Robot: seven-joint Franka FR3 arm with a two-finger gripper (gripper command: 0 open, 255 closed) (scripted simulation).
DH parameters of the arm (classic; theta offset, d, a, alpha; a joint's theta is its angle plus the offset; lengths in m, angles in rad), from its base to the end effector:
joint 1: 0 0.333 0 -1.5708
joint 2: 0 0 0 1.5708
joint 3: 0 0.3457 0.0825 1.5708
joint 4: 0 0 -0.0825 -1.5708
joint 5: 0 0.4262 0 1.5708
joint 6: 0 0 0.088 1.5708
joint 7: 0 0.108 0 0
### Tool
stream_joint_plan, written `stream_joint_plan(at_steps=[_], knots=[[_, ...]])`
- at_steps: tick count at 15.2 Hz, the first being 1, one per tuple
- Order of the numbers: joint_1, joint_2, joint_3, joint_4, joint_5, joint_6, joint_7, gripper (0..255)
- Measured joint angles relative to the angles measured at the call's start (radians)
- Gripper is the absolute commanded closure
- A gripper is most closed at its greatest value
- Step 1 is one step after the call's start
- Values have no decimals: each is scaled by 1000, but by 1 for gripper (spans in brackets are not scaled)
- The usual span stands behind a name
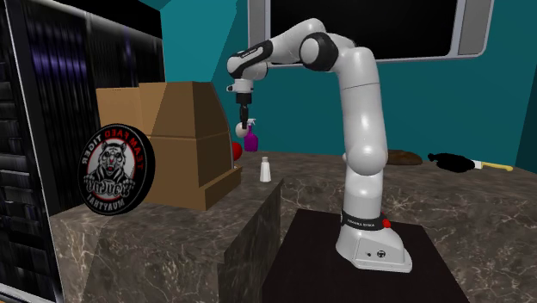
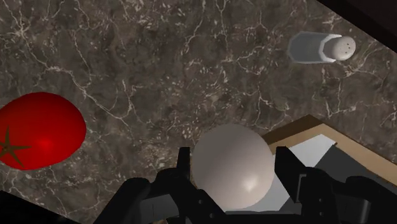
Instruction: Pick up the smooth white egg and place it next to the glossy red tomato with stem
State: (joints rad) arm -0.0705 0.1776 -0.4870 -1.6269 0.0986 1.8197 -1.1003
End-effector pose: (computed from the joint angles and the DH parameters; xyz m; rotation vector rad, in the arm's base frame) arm 0.5772 -0.3243 0.5460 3.0151 0.8154 0.0537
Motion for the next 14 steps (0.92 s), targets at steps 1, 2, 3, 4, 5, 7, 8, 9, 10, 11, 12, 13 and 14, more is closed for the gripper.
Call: stream_joint_plan(at_steps=[1, 2, 3, 4, 5, 7, 8, 9, 10, 11, 12, 13, 14], knots=[[-18, 40, -5, 48, 20, -14, -23, 255], [-37, 77, -9, 96, 39, -30, -45, 255], [-60, 125, -11, 158, 62, -50, -65, 255], [-79, 161, -12, 209, 79, -69, -79, 255], [-106, 207, -12, 275, 100, -94, -98, 255], [-139, 264, -10, 345, 125, -113, -119, 255], [-143, 272, -9, 346, 129, -107, -123, 255], [-143, 274, -9, 335, 130, -95, -125, 255], [-139, 269, -9, 315, 128, -79, -126, 255], [-137, 268, -8, 300, 128, -65, -126, 255], [-138, 273, -8, 294, 131, -55, -129, 255], [-138, 273, -8, 279, 131, -41, -132, 255], [-137, 274, -7, 268, 132, -29, -133, 255]])
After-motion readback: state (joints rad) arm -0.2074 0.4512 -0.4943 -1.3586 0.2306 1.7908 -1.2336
